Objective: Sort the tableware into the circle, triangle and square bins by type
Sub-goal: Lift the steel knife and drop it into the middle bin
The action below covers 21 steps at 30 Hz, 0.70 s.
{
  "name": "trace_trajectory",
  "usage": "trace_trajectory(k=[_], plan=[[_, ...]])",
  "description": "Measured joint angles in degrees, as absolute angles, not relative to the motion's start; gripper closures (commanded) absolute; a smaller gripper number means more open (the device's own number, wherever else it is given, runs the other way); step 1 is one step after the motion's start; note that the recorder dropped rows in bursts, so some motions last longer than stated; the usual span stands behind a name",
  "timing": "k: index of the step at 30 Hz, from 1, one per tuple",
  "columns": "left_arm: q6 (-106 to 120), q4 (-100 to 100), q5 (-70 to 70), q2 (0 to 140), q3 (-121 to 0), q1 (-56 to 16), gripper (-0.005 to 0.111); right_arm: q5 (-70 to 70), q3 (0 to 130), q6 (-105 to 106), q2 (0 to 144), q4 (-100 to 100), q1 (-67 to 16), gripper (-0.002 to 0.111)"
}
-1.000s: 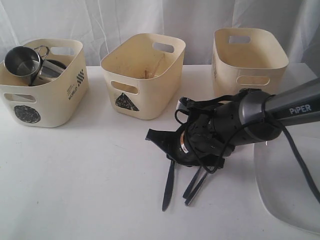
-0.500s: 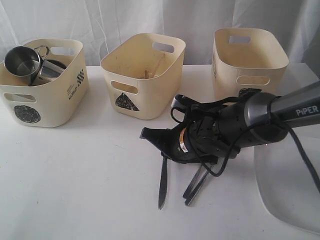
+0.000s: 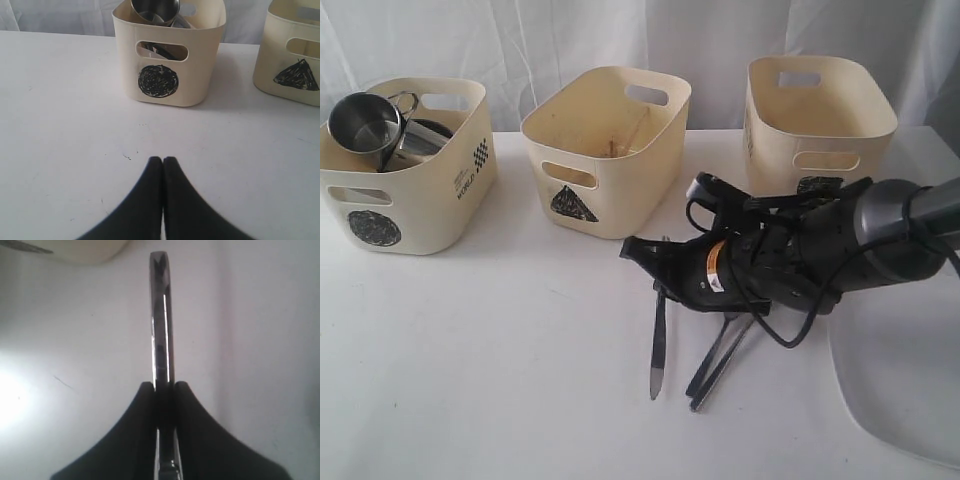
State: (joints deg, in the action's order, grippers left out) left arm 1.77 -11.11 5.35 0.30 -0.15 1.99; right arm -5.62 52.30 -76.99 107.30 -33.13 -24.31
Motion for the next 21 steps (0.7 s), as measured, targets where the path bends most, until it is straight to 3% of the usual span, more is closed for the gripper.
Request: trace_trajectory(k=[21], plan=[[1.77, -11.11, 5.35, 0.30, -0.15, 1.99, 0.107, -26.92, 52.38, -78.42, 95.59, -31.84, -14.08, 0.108]])
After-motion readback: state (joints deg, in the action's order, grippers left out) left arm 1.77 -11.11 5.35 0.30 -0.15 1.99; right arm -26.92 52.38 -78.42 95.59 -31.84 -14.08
